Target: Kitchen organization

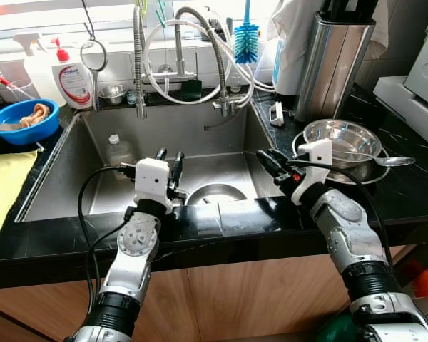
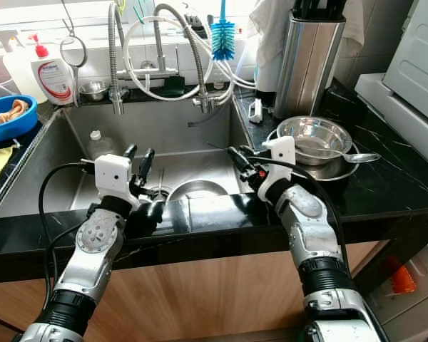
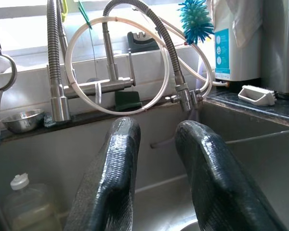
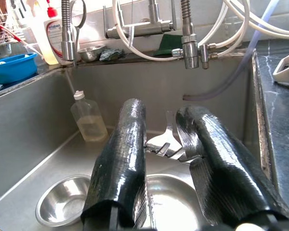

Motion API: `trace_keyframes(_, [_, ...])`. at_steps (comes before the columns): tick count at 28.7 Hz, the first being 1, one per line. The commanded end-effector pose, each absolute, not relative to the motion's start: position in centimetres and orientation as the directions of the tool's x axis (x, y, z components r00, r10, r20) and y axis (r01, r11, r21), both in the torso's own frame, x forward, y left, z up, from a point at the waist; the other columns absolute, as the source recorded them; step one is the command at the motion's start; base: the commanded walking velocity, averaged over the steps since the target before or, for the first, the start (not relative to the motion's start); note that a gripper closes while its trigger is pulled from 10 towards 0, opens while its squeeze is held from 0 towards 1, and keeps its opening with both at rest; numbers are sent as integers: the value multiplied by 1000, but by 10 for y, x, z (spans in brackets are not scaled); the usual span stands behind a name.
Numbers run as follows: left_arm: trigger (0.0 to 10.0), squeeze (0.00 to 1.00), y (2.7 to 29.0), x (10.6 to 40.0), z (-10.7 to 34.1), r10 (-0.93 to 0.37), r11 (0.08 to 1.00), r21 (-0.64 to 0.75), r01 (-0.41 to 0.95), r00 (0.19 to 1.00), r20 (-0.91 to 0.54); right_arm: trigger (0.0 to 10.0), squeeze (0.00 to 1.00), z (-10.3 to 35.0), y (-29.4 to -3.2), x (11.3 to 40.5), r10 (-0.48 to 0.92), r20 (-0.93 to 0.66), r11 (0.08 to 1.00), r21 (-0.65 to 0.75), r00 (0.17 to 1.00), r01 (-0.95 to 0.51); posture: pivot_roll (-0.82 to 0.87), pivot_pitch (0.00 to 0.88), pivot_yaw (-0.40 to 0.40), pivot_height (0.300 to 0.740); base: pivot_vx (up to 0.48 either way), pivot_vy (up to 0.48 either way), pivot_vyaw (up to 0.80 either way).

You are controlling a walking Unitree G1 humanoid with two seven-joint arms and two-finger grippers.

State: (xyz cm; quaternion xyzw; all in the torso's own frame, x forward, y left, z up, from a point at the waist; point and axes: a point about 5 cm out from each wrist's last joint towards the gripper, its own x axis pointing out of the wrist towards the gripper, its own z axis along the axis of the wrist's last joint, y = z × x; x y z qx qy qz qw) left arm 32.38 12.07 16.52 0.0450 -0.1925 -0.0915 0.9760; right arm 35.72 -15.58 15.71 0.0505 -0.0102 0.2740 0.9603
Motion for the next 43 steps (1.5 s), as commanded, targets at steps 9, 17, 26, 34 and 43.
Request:
trace_keyframes(9, [10000,0,122,323,166,-188,980,127,151,911,368,10000,0,155,-152,359,521,34,849,81,853,-522,-131,0,31,740,0,0,0])
trace_keyframes(17, [10000,0,122,322,166,-191,980,128,154,910,368,10000,769,153,-154,360,501,23,861,86,865,-501,-132,0,32,740,0,0,0])
trace_keyframes(26, [10000,0,120,323,166,-194,979,128,157,909,370,10000,663,153,-153,361,495,23,866,73,869,-495,-132,0,30,740,0,0,0])
trace_keyframes(34, [10000,0,121,322,165,-196,979,130,158,909,368,10000,0,181,-158,361,412,129,910,-5,902,-414,-137,0,32,740,0,0,0])
trace_keyframes(43, [10000,0,119,321,164,-199,978,128,163,910,364,10000,0,223,-179,346,167,298,983,-128,940,-134,-144,0,30,740,0,0,0])
